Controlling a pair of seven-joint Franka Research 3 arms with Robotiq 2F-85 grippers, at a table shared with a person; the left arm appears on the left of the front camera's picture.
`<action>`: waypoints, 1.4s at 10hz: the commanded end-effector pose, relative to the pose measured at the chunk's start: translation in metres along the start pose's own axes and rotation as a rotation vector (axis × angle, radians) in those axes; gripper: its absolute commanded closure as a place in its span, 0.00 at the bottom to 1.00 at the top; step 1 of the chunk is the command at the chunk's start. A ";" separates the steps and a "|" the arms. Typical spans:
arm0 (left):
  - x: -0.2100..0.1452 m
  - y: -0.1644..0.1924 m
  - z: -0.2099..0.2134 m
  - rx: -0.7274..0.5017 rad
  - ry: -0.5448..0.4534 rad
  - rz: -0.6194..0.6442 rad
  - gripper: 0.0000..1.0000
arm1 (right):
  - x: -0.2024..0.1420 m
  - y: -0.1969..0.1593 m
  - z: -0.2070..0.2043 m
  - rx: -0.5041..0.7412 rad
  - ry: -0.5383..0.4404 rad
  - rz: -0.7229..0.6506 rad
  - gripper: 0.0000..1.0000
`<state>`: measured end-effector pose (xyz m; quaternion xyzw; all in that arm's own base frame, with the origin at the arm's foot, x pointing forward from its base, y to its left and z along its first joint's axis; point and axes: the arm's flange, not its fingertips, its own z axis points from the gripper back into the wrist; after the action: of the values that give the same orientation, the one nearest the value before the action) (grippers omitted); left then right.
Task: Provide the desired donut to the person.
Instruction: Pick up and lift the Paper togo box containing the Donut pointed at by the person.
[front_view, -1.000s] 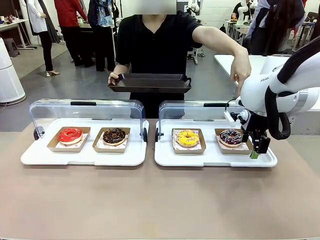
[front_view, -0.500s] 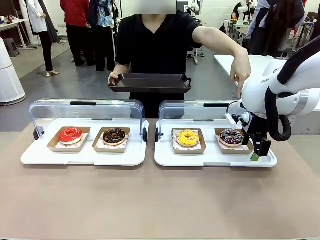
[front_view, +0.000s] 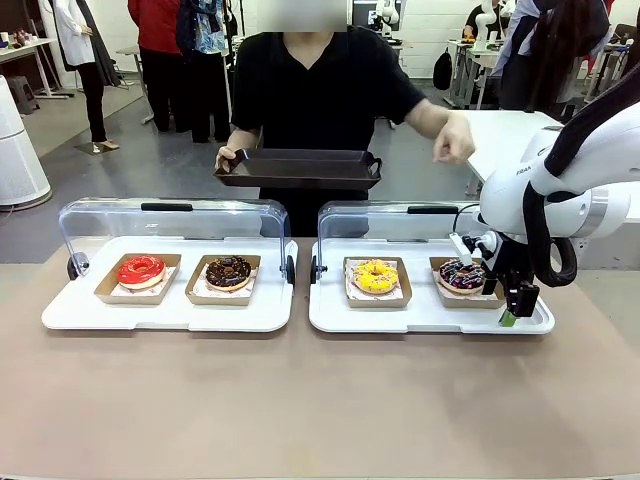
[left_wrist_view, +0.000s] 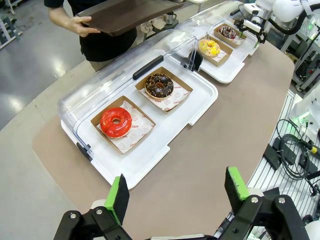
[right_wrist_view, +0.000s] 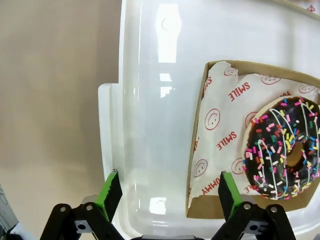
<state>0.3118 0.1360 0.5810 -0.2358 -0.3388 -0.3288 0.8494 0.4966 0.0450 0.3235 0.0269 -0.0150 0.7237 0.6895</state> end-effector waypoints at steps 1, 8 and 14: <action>0.000 -0.001 0.000 -0.002 -0.005 0.000 0.00 | -0.003 -0.009 -0.006 -0.022 -0.033 0.028 0.31; 0.000 -0.001 0.000 -0.002 -0.005 0.000 0.00 | -0.003 -0.008 -0.005 -0.034 -0.031 0.032 1.00; 0.000 -0.001 0.000 -0.002 -0.005 0.000 0.00 | 0.008 0.003 0.005 -0.039 -0.017 0.038 1.00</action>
<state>0.3118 0.1360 0.5810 -0.2358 -0.3388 -0.3288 0.8494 0.4974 0.0483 0.3250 0.0207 -0.0217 0.7314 0.6813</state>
